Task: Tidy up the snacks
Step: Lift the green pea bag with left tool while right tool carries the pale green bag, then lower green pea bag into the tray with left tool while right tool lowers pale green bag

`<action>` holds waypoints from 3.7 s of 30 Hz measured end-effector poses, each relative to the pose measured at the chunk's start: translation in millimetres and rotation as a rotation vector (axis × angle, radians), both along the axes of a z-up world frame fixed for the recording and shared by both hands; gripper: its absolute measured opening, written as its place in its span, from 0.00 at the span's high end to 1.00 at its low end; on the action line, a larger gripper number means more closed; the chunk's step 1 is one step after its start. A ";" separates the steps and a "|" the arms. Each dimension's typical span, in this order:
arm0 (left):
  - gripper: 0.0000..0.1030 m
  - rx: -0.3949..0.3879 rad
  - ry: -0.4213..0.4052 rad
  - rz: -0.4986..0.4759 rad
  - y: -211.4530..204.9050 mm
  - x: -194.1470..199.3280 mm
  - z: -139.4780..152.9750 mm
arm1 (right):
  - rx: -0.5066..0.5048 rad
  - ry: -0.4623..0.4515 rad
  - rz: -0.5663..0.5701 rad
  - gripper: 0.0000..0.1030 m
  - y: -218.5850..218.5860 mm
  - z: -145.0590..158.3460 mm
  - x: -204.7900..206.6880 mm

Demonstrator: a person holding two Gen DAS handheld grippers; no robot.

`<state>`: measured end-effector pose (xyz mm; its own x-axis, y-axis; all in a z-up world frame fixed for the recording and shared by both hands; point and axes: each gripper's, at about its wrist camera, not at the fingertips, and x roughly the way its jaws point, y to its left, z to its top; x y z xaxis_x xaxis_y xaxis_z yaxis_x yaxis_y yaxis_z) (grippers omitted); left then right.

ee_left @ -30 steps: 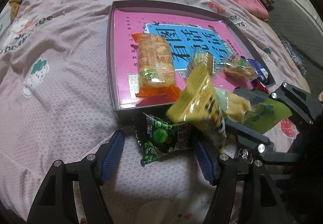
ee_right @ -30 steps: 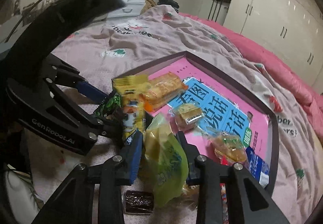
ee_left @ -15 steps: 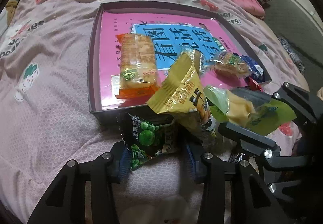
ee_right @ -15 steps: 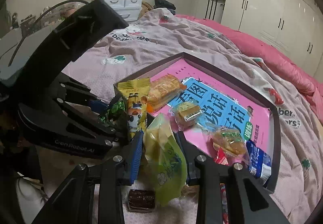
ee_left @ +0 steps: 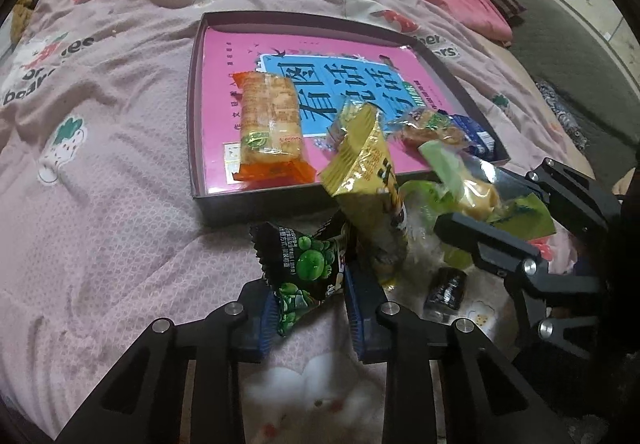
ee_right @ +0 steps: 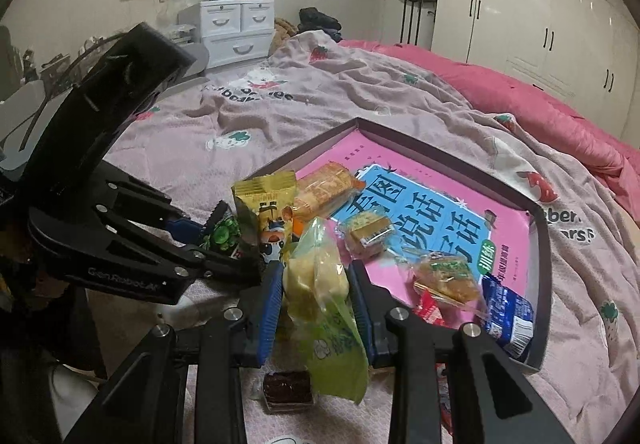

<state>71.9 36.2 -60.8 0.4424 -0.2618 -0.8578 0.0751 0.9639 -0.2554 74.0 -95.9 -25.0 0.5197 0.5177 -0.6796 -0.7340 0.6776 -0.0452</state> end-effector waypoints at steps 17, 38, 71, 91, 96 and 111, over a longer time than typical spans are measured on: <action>0.71 0.051 -0.084 0.118 32.9 -24.5 40.7 | 0.096 -0.026 -0.056 0.67 -22.5 24.3 -3.9; 0.71 0.028 -0.282 0.131 20.8 -23.3 107.2 | 0.220 -0.094 -0.145 0.67 -54.7 55.5 -0.6; 0.71 0.032 -0.223 0.028 -66.6 57.3 67.7 | 0.238 -0.029 -0.359 0.68 -106.5 46.4 59.0; 0.71 0.056 -0.126 0.009 -75.6 76.4 19.7 | 0.116 0.137 -0.405 0.67 -96.8 -3.9 81.2; 0.71 0.060 -0.120 0.022 -72.1 80.2 15.5 | 0.105 0.129 -0.412 0.67 -92.6 -8.2 85.9; 0.71 0.078 -0.128 0.039 -68.1 85.5 14.7 | 0.112 0.155 -0.477 0.68 -102.3 -22.1 104.3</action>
